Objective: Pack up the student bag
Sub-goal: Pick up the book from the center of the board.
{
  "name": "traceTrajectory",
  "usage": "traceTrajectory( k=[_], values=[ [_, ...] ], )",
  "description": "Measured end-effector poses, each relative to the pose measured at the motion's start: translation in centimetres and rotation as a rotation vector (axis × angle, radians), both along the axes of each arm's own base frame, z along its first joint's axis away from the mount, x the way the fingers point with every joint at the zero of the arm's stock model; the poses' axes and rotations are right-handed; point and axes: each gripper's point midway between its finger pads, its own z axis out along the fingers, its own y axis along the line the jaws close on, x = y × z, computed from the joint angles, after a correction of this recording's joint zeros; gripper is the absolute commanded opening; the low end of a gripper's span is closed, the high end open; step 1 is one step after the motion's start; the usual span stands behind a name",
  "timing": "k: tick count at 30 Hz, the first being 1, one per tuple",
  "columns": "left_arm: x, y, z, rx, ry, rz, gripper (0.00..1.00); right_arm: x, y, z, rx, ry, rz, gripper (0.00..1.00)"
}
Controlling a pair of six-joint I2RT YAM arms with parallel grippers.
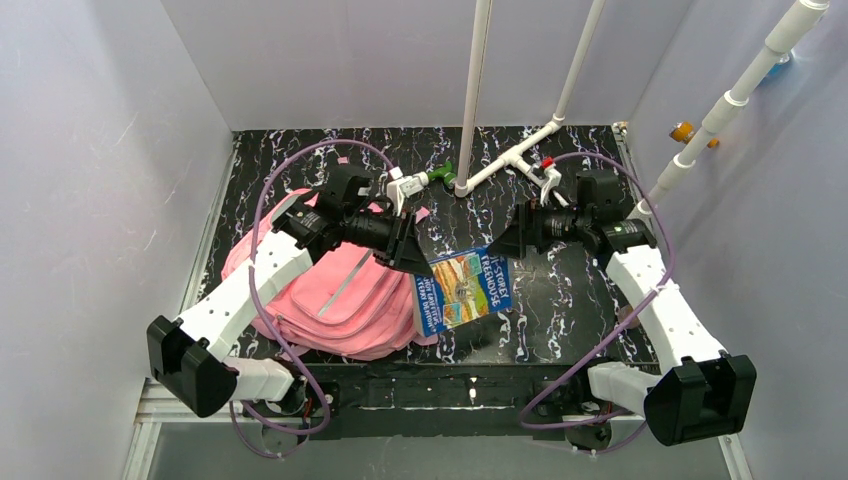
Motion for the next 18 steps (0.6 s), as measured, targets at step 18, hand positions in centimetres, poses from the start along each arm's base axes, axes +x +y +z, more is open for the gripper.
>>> traceTrajectory(
  k=[18],
  values=[
    [-0.6, 2.1, 2.7, -0.15, 0.044, -0.086, 0.0, -6.4, 6.0, 2.3, 0.432, 0.119, 0.324, 0.79]
  ],
)
